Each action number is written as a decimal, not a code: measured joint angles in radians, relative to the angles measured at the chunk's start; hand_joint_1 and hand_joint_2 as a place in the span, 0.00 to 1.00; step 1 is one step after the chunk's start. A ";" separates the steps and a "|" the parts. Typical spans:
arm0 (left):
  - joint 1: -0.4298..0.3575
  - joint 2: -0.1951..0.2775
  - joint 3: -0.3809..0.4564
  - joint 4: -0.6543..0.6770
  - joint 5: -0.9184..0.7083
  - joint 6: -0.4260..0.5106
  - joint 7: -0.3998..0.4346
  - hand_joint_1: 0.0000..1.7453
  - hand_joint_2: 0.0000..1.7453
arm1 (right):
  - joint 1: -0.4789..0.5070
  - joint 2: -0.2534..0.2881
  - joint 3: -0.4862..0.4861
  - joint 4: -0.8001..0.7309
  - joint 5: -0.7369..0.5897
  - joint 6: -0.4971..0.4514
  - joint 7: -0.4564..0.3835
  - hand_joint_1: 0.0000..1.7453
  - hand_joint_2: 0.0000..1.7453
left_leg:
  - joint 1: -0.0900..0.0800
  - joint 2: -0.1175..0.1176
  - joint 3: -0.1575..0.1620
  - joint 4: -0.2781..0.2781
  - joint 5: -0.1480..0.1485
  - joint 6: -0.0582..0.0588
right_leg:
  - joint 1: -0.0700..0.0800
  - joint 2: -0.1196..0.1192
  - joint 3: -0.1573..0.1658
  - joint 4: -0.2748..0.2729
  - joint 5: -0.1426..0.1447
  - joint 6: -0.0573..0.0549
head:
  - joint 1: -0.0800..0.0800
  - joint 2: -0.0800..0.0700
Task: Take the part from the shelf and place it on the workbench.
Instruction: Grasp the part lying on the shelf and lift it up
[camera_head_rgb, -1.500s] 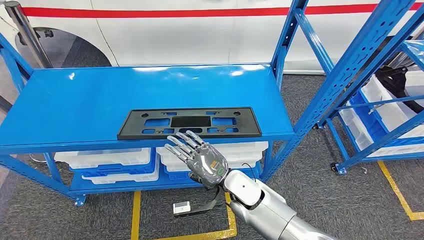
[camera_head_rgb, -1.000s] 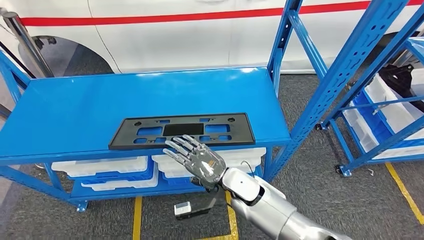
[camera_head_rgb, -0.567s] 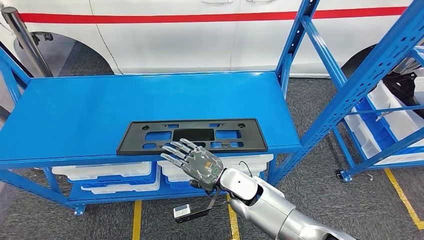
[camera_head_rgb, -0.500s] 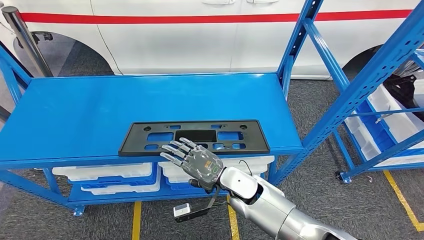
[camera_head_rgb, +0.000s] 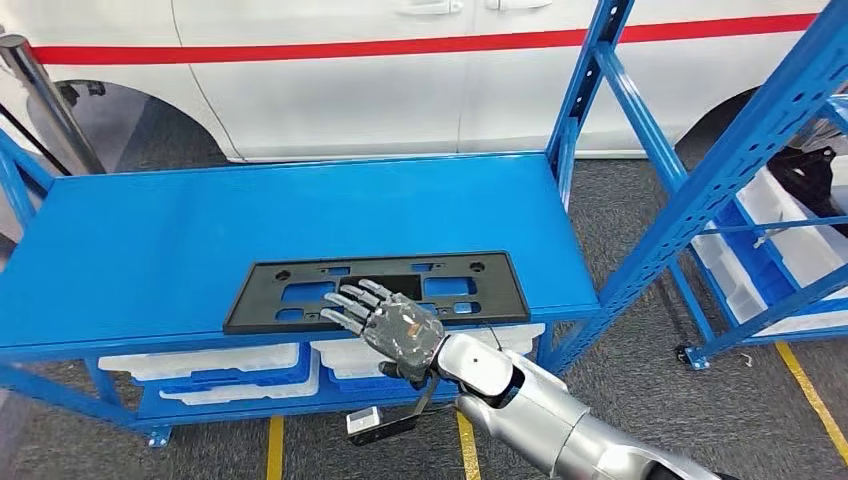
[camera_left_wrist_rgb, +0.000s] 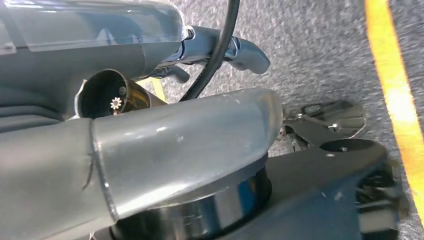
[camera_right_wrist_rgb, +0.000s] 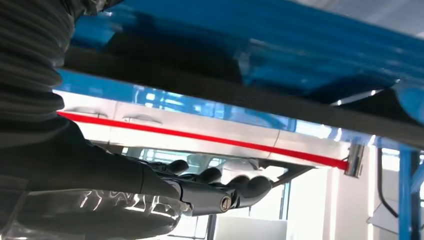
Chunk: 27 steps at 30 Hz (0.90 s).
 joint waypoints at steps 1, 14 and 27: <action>0.000 0.000 0.000 0.000 0.000 0.000 0.000 0.00 0.00 | 0.000 0.000 0.001 0.001 0.000 0.002 0.000 0.00 1.00 | 0.003 0.000 -0.037 0.066 -0.026 -0.006 | -0.002 -0.001 0.005 -0.001 -0.003 0.000 | -0.001 0.000; 0.003 0.005 -0.001 0.000 0.006 0.000 0.003 0.00 0.00 | -0.009 0.001 0.020 0.022 -0.016 0.038 0.012 0.00 1.00 | 0.019 0.001 0.002 -0.098 0.093 0.014 | -0.012 0.002 0.000 0.085 -0.088 0.061 | 0.000 0.000; 0.001 0.006 -0.005 0.000 0.028 -0.001 0.004 0.00 0.00 | -0.029 0.001 0.029 0.060 -0.051 0.120 0.053 0.00 1.00 | 0.016 -0.002 0.045 -0.108 0.056 -0.009 | -0.008 0.005 -0.039 0.046 -0.009 0.043 | 0.001 0.000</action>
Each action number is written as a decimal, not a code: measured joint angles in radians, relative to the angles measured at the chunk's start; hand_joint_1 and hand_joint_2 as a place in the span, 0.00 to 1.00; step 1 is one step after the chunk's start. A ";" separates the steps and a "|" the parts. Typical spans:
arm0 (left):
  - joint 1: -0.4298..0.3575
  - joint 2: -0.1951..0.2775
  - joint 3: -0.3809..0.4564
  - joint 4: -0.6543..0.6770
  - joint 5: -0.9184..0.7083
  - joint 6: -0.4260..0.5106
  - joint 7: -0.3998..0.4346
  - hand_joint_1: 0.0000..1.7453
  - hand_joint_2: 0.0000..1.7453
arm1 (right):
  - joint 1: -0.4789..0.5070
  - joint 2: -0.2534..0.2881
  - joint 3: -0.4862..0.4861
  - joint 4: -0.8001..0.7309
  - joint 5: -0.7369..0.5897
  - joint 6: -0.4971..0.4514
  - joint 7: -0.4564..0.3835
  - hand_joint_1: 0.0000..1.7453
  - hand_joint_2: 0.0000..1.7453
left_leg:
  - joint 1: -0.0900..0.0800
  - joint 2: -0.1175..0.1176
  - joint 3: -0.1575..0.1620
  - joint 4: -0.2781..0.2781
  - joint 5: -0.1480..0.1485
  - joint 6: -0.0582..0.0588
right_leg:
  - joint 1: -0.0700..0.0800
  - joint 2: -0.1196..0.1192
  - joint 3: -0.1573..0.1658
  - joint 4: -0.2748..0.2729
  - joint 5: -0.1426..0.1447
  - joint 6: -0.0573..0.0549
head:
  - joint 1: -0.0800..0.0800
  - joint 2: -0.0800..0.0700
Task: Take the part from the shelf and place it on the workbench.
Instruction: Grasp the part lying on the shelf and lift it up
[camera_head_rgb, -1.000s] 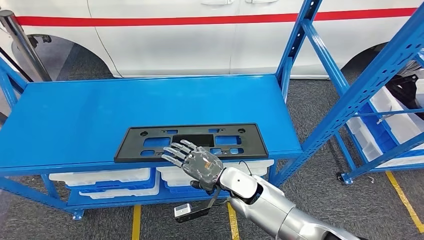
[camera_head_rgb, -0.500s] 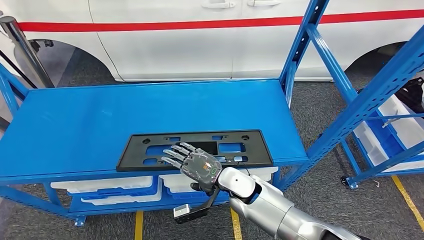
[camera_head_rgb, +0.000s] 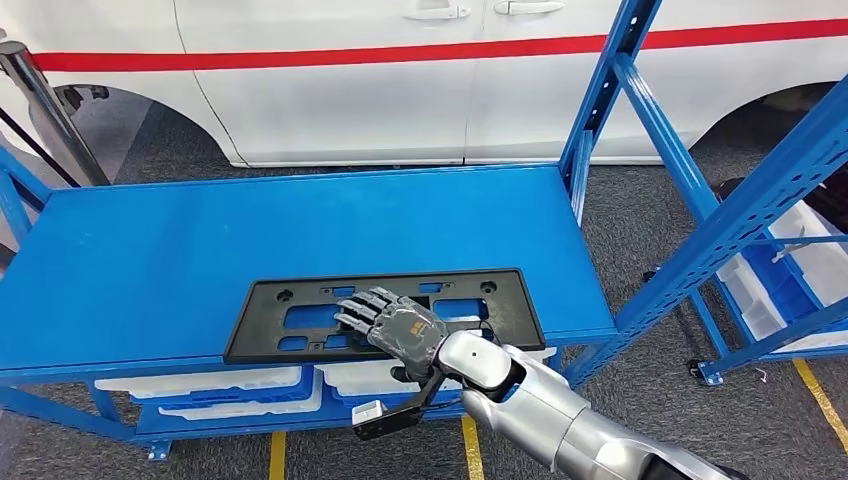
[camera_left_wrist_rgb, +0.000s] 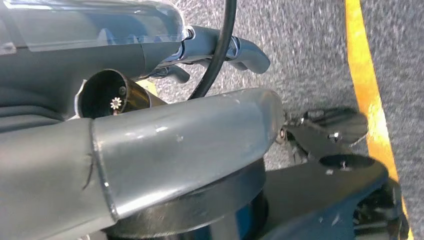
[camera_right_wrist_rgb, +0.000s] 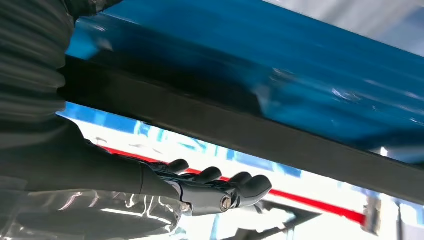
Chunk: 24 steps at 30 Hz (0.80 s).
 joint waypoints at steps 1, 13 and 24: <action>0.000 0.000 -0.001 0.000 0.003 0.000 0.000 0.00 0.00 | -0.002 0.001 0.000 0.005 -0.003 0.005 0.009 0.00 1.00 | 0.000 0.001 0.001 0.005 -0.006 -0.006 | -0.002 0.001 0.006 -0.006 0.000 -0.005 | 0.000 0.000; 0.004 0.005 -0.004 0.001 0.021 0.001 0.002 0.00 0.00 | -0.011 0.017 0.000 0.062 -0.019 0.016 0.050 0.00 1.00 | -0.006 0.004 -0.042 0.017 0.035 0.005 | 0.008 0.003 0.043 0.000 -0.038 -0.015 | 0.000 0.000; 0.004 0.006 -0.004 0.002 0.026 -0.009 -0.012 0.00 0.00 | 0.001 0.017 -0.001 0.079 -0.024 0.016 0.057 1.00 1.00 | 0.014 0.018 -0.010 -0.013 0.028 0.027 | -0.020 0.000 -0.088 0.225 -0.104 0.036 | 0.003 0.000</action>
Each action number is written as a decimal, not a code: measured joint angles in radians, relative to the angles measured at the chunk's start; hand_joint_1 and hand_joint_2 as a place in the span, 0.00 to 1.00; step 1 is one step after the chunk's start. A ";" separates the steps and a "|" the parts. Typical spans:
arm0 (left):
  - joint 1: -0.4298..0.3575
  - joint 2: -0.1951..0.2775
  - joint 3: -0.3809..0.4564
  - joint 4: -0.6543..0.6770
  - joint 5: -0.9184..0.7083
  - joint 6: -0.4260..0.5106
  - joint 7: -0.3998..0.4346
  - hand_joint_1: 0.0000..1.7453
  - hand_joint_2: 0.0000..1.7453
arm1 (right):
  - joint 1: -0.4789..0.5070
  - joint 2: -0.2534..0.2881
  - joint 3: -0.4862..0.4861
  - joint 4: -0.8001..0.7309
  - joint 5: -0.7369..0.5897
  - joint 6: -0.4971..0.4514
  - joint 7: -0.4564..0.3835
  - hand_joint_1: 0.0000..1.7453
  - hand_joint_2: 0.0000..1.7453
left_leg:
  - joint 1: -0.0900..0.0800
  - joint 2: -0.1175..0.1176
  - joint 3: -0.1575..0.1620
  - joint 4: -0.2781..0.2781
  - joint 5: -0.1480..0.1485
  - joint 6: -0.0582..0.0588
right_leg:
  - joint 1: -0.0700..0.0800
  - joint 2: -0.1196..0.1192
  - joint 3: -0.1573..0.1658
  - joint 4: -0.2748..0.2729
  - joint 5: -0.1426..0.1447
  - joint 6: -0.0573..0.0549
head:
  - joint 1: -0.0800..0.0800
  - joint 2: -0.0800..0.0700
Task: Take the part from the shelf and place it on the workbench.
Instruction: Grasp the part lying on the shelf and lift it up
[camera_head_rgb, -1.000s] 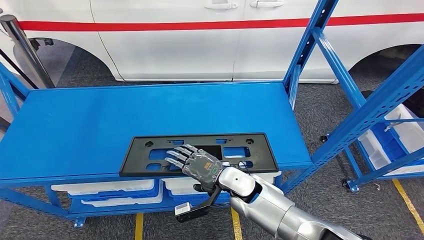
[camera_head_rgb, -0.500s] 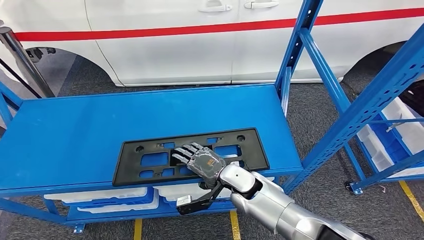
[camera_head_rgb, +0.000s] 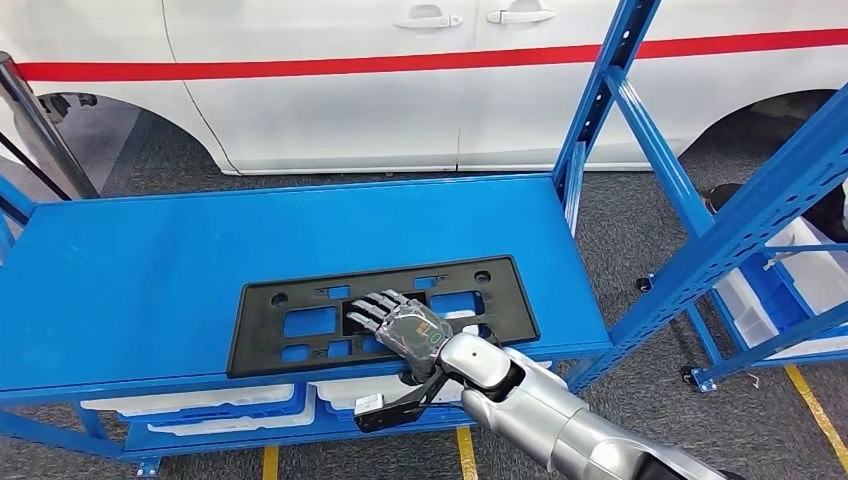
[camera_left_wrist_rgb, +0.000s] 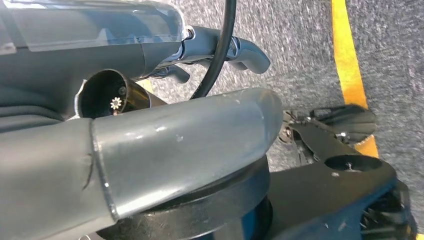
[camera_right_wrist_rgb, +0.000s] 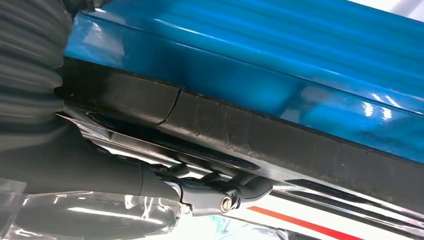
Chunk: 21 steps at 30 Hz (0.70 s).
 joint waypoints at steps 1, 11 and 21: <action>0.000 0.000 0.000 0.000 0.001 -0.005 -0.006 0.00 0.00 | 0.002 0.000 -0.001 0.000 -0.001 -0.001 0.004 0.99 1.00 | 0.003 -0.002 0.003 0.002 -0.003 -0.005 | -0.005 -0.001 0.035 -0.072 0.038 0.004 | 0.000 0.000; 0.001 0.003 -0.001 0.001 0.006 -0.019 -0.016 0.00 0.00 | 0.025 0.023 -0.014 -0.001 0.004 -0.027 0.019 0.92 1.00 | 0.003 -0.016 0.009 -0.005 -0.006 -0.021 | -0.001 0.000 0.112 -0.227 0.084 -0.022 | -0.001 0.000; 0.001 0.003 -0.011 0.001 0.005 -0.019 -0.016 0.00 0.00 | 0.031 0.025 -0.033 -0.012 0.005 -0.029 0.020 0.79 1.00 | 0.004 -0.015 0.015 -0.012 -0.004 -0.056 | 0.001 0.002 0.113 -0.226 0.085 -0.026 | -0.001 0.000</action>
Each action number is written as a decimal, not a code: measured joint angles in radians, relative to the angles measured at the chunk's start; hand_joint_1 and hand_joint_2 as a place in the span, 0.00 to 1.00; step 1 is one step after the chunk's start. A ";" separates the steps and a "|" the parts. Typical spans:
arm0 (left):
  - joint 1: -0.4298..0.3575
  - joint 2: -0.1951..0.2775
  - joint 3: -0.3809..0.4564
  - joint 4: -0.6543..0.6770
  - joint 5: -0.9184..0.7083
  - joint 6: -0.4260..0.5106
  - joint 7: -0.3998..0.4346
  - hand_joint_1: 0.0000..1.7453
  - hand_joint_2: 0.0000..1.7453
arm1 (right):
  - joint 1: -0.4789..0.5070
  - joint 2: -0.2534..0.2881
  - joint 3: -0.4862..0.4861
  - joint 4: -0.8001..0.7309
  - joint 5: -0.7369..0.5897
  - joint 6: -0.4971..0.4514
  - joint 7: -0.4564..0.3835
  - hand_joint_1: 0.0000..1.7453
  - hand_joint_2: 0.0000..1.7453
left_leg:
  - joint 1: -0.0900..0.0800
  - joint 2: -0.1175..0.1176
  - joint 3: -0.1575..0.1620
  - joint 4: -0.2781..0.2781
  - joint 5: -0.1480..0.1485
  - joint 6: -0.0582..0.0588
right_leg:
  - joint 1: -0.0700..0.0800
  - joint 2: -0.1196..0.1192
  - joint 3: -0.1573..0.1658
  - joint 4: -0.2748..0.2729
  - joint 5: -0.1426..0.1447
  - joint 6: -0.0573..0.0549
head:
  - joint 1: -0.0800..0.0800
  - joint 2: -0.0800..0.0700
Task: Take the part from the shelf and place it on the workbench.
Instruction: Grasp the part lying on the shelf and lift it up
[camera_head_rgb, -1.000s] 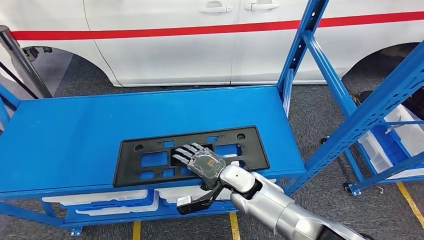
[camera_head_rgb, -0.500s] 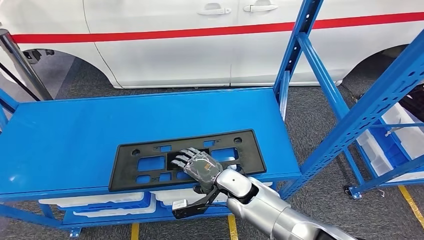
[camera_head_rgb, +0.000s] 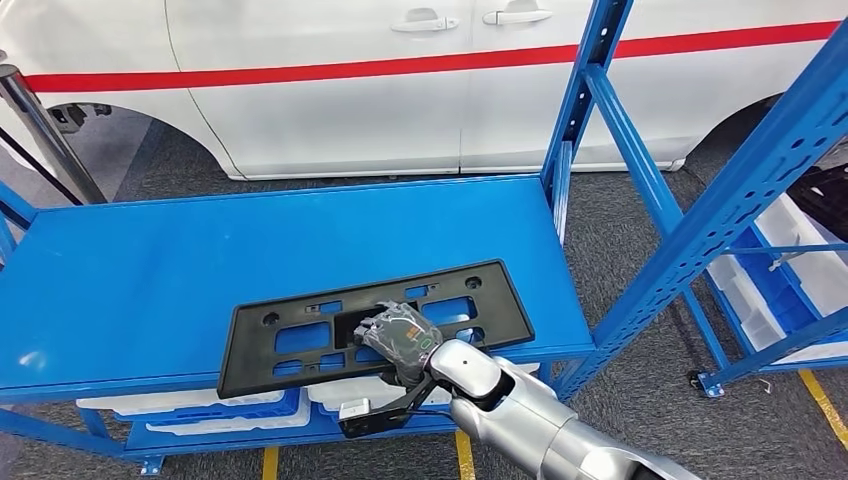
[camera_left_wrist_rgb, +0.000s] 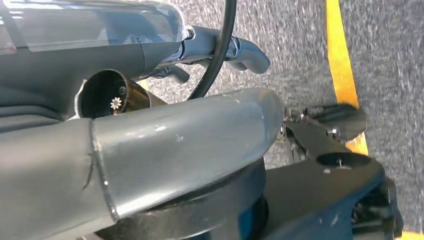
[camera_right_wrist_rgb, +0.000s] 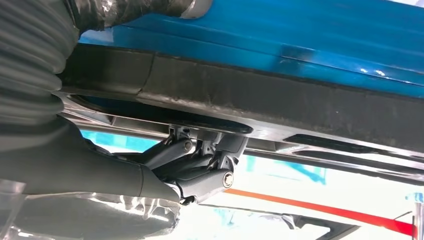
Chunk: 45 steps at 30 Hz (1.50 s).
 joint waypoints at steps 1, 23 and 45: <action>0.000 0.000 -0.002 0.000 0.001 0.000 0.000 0.00 0.00 | 0.001 -0.001 -0.002 -0.004 0.000 0.002 0.000 0.81 1.00 | -0.001 0.000 0.000 0.000 0.000 0.000 | 0.000 0.000 0.000 0.000 0.000 0.000 | 0.000 0.000; 0.002 -0.001 -0.013 0.000 0.029 -0.004 -0.010 0.00 0.00 | -0.012 -0.076 -0.058 -0.194 -0.025 0.044 0.004 0.97 1.00 | -0.003 0.000 -0.003 0.004 0.002 0.005 | -0.001 0.001 -0.001 -0.005 0.006 0.007 | 0.000 0.000; 0.001 -0.008 -0.015 0.000 0.053 -0.009 -0.017 0.00 0.00 | -0.052 -0.150 -0.102 -0.412 -0.050 0.068 0.007 0.98 1.00 | -0.003 0.000 -0.005 0.005 -0.003 0.006 | -0.001 0.001 -0.003 -0.006 0.002 0.007 | 0.000 0.000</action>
